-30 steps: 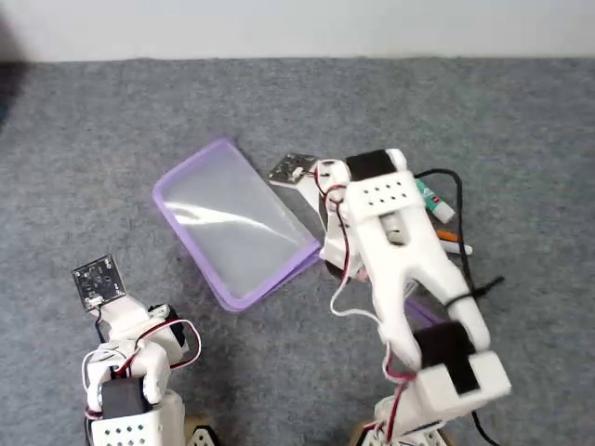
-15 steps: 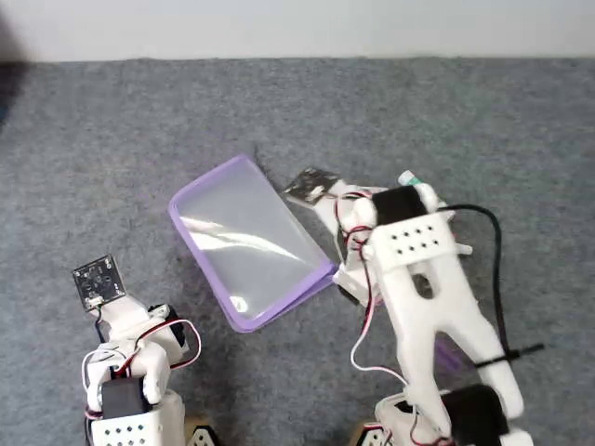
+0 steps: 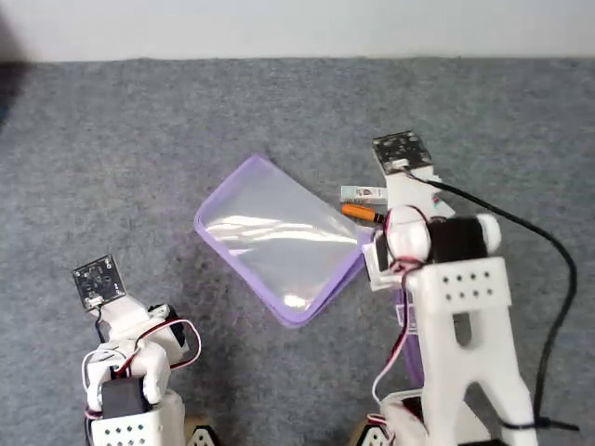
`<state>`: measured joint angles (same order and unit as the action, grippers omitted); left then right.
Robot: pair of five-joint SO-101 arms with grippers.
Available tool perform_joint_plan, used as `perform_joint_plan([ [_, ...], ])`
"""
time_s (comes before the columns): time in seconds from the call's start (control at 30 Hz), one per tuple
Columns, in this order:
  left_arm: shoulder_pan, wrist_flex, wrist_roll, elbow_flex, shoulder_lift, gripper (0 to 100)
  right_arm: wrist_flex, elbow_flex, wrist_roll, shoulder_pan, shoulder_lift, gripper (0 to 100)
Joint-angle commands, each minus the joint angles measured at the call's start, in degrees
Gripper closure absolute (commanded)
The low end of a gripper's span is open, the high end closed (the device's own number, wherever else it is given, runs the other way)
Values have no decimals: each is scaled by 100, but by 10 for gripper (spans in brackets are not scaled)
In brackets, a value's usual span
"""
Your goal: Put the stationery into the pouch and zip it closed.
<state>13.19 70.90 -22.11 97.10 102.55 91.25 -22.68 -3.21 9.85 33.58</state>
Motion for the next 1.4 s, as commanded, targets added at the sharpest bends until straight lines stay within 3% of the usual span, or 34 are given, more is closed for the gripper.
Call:
perform_joint_plan([
  [0.0,26,18,-53,-75,-18,983,-365,-132,484,-57,629,989],
  [0.23,0,-18,-44,-75,-18,983,-884,-791,536,-48,1886,989],
  [0.33,-316,-18,-44,-66,-18,983,-1191,-958,343,-22,2273,989],
  [0.47,-554,-9,-44,-66,-18,983,-1437,-1266,-281,400,2642,989],
  [0.6,-888,-9,-26,-66,-18,982,-1780,-1442,-360,831,2835,989],
  [0.83,-747,-352,88,-505,-18,981,-3556,-1512,-413,884,2976,989],
  [1.2,-466,-1257,3332,-769,-18,983,-5244,-1521,-1741,892,2475,989],
  [1.37,-510,-1653,3938,-901,-18,984,-6079,-1521,-2092,901,2132,989],
])
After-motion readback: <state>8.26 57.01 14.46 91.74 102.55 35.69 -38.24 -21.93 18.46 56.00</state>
